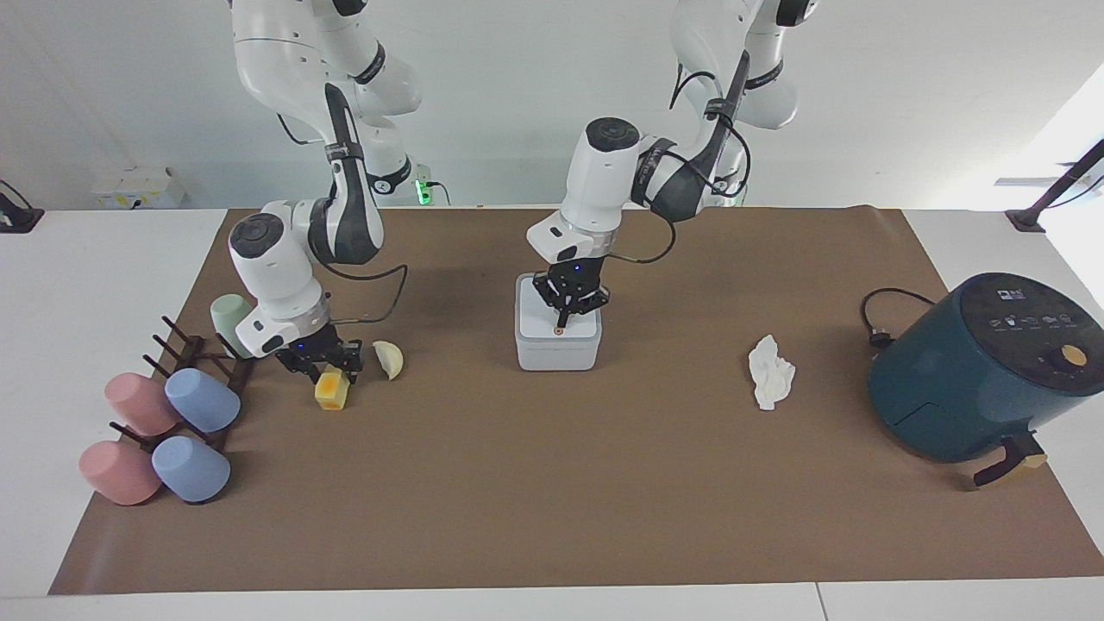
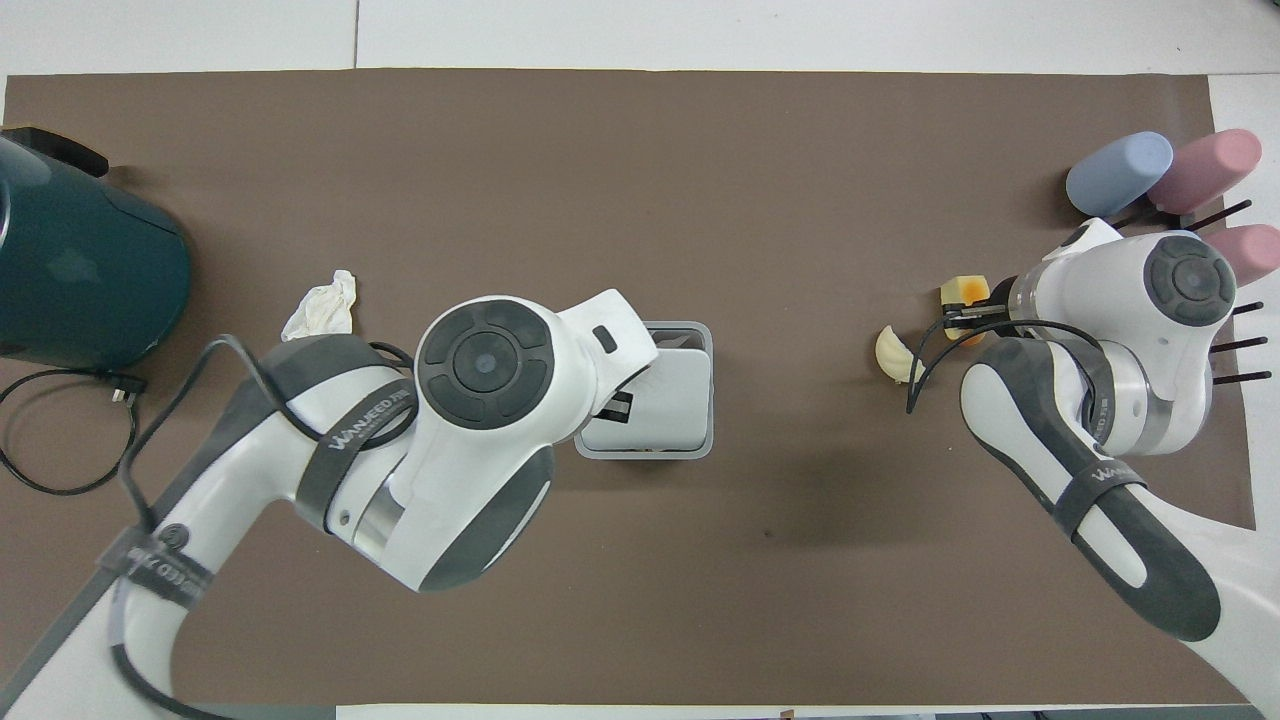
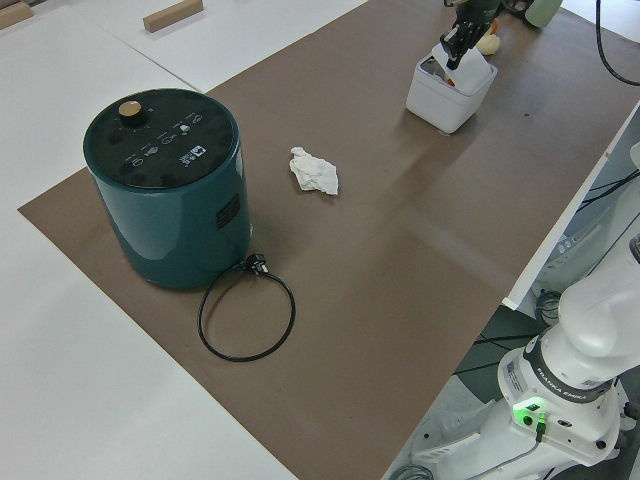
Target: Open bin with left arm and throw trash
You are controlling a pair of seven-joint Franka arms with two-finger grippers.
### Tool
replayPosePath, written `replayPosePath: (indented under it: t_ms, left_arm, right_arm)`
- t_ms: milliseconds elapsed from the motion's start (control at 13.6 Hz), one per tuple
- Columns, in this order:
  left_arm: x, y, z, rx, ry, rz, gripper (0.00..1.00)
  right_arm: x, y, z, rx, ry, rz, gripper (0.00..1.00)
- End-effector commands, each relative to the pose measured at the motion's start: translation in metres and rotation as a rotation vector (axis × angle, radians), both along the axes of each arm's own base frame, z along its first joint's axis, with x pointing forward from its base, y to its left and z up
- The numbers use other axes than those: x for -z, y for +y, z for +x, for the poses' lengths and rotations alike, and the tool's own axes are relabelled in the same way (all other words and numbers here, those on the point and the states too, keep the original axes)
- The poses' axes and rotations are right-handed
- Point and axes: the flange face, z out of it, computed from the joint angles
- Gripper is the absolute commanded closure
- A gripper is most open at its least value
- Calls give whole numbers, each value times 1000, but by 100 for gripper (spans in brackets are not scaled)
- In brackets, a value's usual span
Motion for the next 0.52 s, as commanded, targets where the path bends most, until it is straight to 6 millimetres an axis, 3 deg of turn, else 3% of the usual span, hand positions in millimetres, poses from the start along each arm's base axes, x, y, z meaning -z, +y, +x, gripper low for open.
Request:
replayPosePath:
  t_ms: [0,74,147,221,294,368,442]
  left_arm:
    - [-20,69,3,-98,62,51,100]
    - [-24,91,6,-134,66,53,100]
    - [-27,111,6,-167,64,51,74]
    - [-25,130,9,-196,70,53,40]
    - [-26,150,16,-226,71,52,17]
    - [-30,171,26,-248,62,43,1]
    - [-35,192,37,-251,47,34,0]
  right_arm:
    - [-22,3,16,-35,22,1,100]
    - [-35,12,24,-49,33,1,100]
    - [-57,34,30,-79,53,2,100]
    - [-80,61,33,-112,78,2,100]
    - [-112,87,35,-105,96,4,100]
    - [-136,115,35,-58,108,8,100]
    - [-158,155,30,-1,104,11,100]
